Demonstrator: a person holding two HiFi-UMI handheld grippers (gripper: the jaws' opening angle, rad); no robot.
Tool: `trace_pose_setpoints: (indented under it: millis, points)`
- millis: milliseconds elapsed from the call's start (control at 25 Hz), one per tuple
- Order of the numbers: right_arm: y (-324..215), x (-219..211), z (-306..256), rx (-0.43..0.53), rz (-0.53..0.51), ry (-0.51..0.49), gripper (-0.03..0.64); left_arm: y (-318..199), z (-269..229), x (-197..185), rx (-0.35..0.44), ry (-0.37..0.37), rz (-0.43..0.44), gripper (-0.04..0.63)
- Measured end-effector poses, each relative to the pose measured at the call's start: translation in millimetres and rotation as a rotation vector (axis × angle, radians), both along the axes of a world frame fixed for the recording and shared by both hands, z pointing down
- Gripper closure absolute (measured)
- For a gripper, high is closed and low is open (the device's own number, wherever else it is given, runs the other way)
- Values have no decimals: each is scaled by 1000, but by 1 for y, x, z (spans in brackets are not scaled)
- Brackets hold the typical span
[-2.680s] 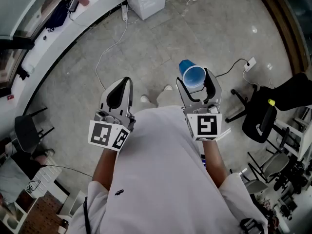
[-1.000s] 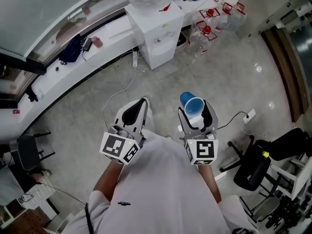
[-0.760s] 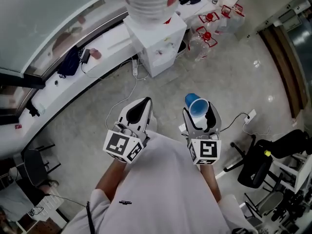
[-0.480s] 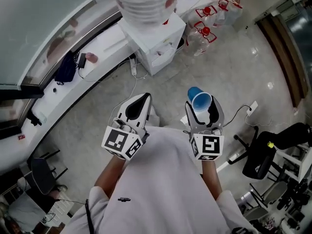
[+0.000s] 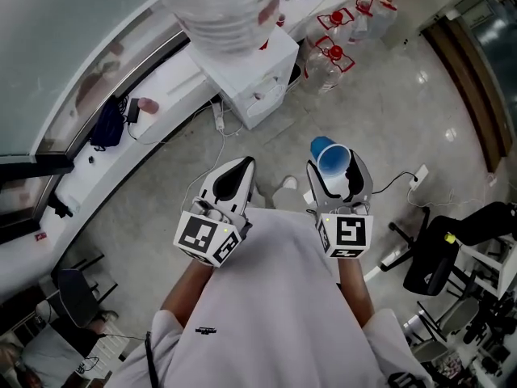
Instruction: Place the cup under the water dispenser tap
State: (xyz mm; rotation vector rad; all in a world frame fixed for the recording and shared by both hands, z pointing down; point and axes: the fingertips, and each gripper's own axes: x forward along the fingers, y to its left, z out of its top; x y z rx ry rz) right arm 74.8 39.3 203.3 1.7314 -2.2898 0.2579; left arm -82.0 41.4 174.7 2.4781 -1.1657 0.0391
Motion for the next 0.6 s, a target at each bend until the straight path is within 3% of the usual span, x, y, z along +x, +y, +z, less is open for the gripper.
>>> trace_pose_setpoints:
  millis: [600]
  points:
    - [-21,11,15,-14,-86,-2,245,-11,15,27,-18,-92,-6,589]
